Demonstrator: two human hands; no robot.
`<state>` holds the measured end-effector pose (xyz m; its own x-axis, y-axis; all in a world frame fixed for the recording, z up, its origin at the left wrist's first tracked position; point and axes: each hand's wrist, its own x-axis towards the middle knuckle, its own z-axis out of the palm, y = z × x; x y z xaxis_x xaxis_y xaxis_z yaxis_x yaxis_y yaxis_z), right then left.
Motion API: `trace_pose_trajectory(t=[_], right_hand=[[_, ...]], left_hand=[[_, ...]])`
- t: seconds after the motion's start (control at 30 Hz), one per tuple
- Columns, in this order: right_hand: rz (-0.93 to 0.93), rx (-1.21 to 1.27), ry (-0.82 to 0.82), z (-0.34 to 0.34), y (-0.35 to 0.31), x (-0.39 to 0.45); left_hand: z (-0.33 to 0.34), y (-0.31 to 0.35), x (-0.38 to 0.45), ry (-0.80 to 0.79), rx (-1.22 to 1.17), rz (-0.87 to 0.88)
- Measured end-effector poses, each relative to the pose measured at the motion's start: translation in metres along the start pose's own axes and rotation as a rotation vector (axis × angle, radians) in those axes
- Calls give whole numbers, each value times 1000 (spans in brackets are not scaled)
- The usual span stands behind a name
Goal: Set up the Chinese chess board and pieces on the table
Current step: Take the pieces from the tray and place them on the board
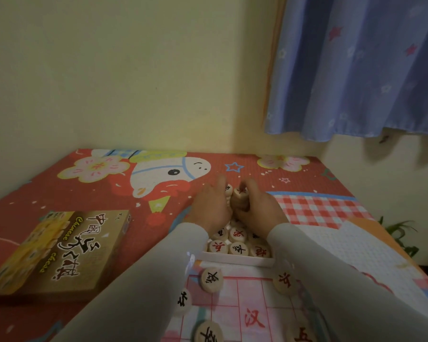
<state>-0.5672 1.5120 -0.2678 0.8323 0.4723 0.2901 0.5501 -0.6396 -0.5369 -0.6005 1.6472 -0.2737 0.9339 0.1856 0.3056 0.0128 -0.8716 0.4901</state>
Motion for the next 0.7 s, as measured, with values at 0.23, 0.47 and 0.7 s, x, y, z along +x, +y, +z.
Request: trace_pose_trajectory(t=[0.23,0.47,0.7], right_hand=[[27,56,5,5,2,2],[-17,141,1,-23,-14,-14],[-68,215,-63,-61,-60,-65]], left_hand=[[2,7,-3,36,-68,-44],[-45,27,-23,-94,-423,-113],[-89,51,-81,-135,-874,-322]])
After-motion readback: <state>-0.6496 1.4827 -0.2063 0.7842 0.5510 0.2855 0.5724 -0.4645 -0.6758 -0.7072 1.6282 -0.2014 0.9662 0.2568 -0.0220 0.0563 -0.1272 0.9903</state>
